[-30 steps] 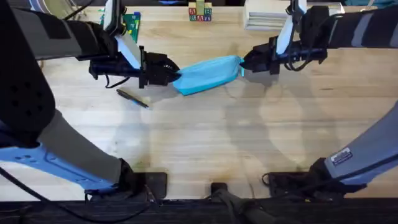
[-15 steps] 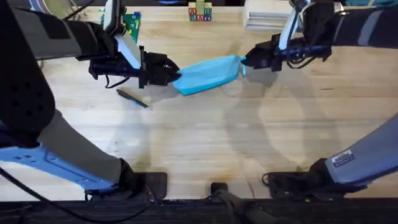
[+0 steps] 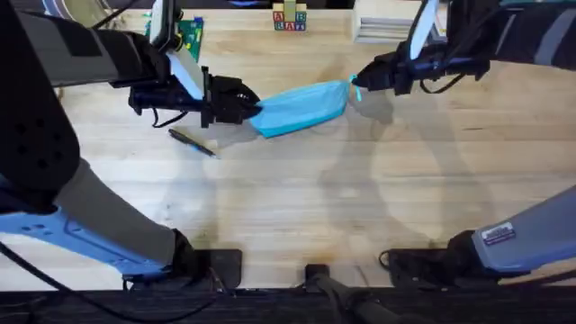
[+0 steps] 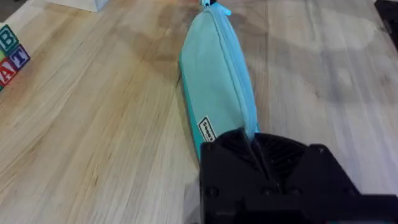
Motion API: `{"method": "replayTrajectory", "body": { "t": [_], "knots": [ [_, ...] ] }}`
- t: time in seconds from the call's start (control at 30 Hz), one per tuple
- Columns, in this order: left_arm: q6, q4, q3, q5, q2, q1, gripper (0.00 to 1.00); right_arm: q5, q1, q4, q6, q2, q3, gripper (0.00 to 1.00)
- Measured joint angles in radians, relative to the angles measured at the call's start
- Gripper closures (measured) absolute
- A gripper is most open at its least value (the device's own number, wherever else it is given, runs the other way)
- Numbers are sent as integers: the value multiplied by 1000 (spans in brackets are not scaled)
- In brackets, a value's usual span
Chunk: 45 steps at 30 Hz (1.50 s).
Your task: Unzip the bag, pick up the pens from the table one at a time and place them inside, then zip the bag closed.
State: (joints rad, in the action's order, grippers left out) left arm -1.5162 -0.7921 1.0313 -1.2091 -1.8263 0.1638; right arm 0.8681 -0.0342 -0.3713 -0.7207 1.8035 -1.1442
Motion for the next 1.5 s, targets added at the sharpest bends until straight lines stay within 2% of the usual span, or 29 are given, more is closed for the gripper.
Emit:
{"method": "replayTrajectory", "body": {
  "t": [0.53, 0.97, 1.5],
  "knots": [
    [0, 0, 0, 0, 0, 0, 958, -11, 19, 72, 12, -5, 0, 972],
    [0, 1, 0, 1, 0, 0, 958, -38, 64, 63, 15, -99, 0, 972],
    [0, 3, 0, 1, 0, -5, 958, -38, 204, 65, 18, -99, 0, 972]
  ]
}}
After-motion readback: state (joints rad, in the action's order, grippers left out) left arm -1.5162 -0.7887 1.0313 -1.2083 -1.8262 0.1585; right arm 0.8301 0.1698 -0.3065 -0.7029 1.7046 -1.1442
